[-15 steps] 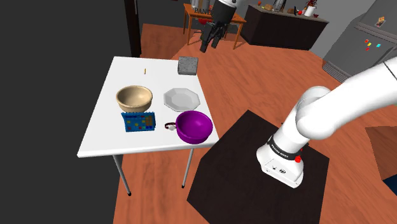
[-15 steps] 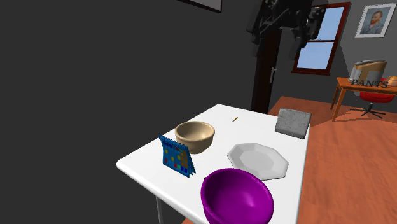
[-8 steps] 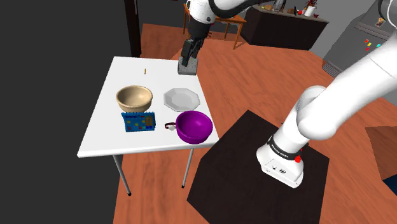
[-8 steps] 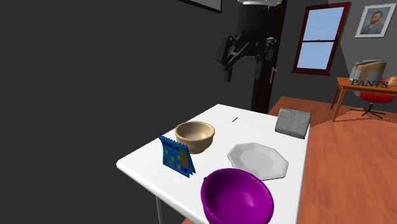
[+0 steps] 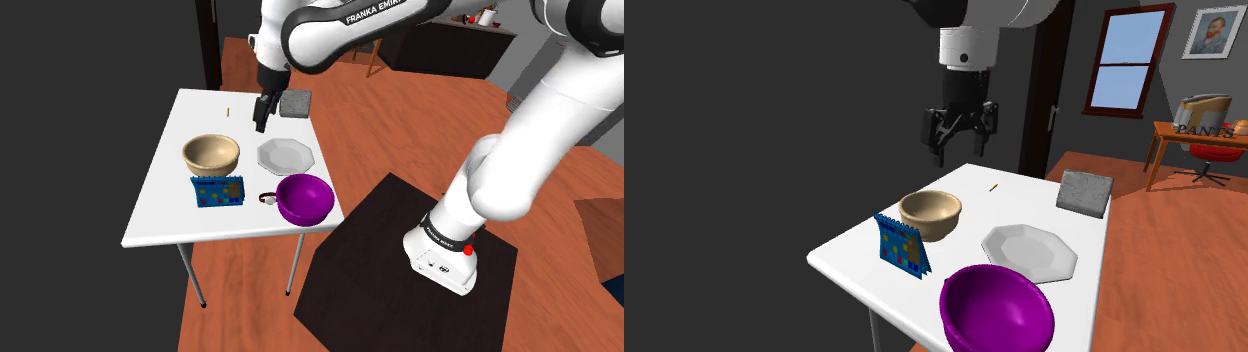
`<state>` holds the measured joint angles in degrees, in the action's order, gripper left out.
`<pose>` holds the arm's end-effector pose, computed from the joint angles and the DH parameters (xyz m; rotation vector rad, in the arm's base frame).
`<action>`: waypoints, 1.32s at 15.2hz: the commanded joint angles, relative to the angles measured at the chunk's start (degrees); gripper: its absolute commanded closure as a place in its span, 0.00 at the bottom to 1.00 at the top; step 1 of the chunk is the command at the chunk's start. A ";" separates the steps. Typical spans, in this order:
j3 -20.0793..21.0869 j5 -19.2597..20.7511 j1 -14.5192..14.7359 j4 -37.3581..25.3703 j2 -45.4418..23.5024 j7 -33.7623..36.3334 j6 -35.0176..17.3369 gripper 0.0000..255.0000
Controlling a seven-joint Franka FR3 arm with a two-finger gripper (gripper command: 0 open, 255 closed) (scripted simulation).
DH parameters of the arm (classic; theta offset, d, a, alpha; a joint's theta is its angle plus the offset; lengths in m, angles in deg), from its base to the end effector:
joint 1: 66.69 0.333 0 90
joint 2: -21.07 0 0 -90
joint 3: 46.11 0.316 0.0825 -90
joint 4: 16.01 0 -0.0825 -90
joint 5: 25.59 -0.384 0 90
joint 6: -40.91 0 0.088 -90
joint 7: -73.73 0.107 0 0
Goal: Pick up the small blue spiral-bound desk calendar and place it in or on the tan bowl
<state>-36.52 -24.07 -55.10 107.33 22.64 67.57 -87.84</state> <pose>0.5075 0.1962 0.4234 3.0311 0.7622 0.1937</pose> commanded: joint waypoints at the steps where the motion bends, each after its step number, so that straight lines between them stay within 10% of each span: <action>1: 0.86 1.91 0.78 -2.12 -3.95 -0.10 -1.44 0.00; 20: 1.77 17.58 9.51 -17.71 -31.92 0.96 -9.73 0.00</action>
<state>-34.57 -6.73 -45.60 89.69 -8.67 68.47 -97.01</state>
